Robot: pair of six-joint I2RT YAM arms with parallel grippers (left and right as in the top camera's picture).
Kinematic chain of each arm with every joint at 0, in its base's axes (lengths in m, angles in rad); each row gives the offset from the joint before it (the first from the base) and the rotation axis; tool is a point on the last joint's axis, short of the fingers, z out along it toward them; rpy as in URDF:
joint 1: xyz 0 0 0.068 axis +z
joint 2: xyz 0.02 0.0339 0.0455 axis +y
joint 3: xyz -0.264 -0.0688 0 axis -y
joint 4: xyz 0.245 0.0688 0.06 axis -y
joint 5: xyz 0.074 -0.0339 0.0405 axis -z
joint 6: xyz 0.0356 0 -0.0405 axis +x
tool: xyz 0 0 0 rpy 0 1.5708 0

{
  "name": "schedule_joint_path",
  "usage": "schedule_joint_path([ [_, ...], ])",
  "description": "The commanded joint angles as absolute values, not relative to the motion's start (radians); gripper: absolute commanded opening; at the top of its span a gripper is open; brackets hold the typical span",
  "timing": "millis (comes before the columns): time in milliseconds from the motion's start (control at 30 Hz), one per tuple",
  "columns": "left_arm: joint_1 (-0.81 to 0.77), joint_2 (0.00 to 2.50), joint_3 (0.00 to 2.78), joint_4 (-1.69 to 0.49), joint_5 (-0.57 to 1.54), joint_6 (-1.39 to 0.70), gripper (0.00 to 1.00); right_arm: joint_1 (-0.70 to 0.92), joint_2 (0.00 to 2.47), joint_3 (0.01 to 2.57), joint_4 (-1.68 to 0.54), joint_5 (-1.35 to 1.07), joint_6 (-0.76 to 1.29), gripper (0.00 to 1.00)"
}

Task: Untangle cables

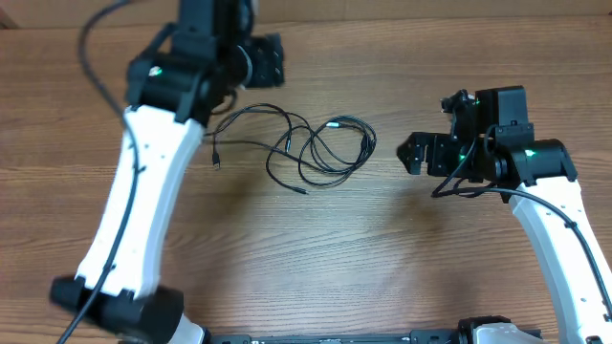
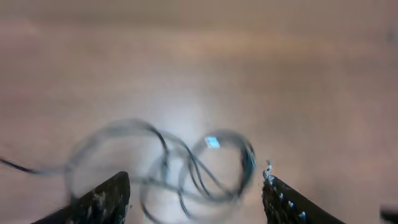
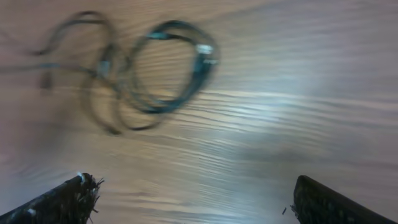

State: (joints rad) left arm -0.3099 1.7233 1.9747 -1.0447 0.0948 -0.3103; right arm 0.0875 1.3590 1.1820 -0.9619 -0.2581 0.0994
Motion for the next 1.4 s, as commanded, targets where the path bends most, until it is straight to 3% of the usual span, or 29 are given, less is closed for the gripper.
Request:
schedule_joint_path([
  [0, -0.354, 1.821, 1.977, -1.097, 0.237, -0.299, 0.64, 0.086, 1.359, 1.197, -0.974, -0.021, 0.192, 1.00],
  [333, -0.433, 2.072, 1.977, -1.125, 0.237, -0.384, 0.52, 0.059, 1.359, 1.197, -0.982, -0.017, 0.217, 1.00],
  [567, -0.440, 2.223, 1.977, -1.119, 0.252, -0.633, 0.52, 0.057, 1.359, 1.197, -0.981, -0.020, 0.217, 1.00],
  [867, -0.456, 2.369, 1.977, -1.021, 0.332, -0.685, 0.52, 0.057, 1.359, 1.197, -0.980, -0.020, 0.217, 1.00],
  [1133, -0.466, 2.392, 1.977, -1.016, 0.218, -0.684, 0.49, 0.057, 1.359, 1.197, -0.979, -0.020, 0.217, 1.00],
  [1233, -0.478, 2.392, 1.977, -1.019, 0.218, -0.684, 0.32, 0.057, 1.359, 1.197, -0.979, -0.020, 0.217, 1.00],
  [1333, -0.492, 2.392, 1.977, -1.015, 0.218, -0.683, 0.06, 0.057, 1.359, 1.197, -0.979, -0.020, 0.217, 1.00],
  [1367, -0.494, 2.392, 1.978, -1.015, 0.220, -0.679, 0.04, 0.057, 1.359, 1.197, -0.979, -0.020, 0.217, 1.00],
])
